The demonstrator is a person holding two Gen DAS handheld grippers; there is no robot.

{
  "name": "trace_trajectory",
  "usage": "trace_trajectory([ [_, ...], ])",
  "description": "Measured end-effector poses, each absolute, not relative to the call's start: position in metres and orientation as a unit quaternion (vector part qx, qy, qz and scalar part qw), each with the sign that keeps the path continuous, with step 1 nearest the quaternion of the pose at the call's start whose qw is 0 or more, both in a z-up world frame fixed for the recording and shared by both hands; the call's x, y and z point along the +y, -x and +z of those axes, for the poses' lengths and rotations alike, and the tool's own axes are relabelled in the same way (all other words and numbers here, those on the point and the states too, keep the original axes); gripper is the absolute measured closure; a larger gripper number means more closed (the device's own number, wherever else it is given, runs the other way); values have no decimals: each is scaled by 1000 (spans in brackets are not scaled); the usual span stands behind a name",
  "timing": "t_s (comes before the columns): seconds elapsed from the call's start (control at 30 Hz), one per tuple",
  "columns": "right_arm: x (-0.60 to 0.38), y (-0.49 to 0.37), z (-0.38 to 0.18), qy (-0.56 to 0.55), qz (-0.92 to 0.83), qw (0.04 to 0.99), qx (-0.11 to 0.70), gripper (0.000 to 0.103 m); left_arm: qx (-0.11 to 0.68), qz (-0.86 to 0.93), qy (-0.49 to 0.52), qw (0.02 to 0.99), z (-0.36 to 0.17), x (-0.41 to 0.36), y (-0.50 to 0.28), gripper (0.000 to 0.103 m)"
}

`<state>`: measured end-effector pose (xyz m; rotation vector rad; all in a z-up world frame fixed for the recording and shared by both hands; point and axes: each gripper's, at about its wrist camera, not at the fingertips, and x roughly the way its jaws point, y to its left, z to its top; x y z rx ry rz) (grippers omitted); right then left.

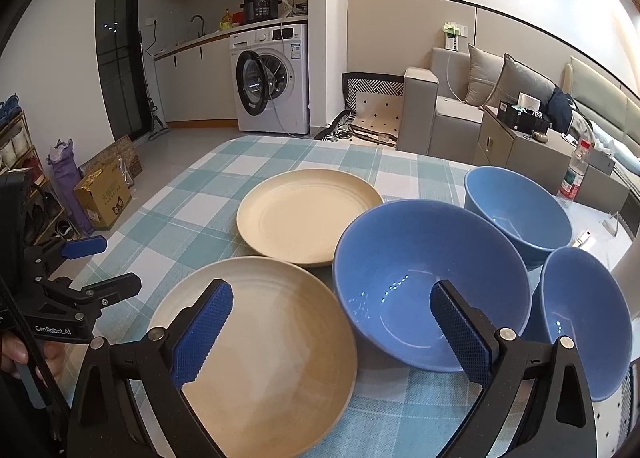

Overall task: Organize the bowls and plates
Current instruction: 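Move both grippers toward the rim of the separate cream plate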

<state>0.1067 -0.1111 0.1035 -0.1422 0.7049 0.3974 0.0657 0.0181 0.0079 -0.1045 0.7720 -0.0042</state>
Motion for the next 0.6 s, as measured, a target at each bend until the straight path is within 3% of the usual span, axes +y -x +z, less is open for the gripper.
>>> trace_trajectory([
  [0.6,-113,-150,119,61,206,912,348,2,381,9,50,923,19,20,-97,0],
])
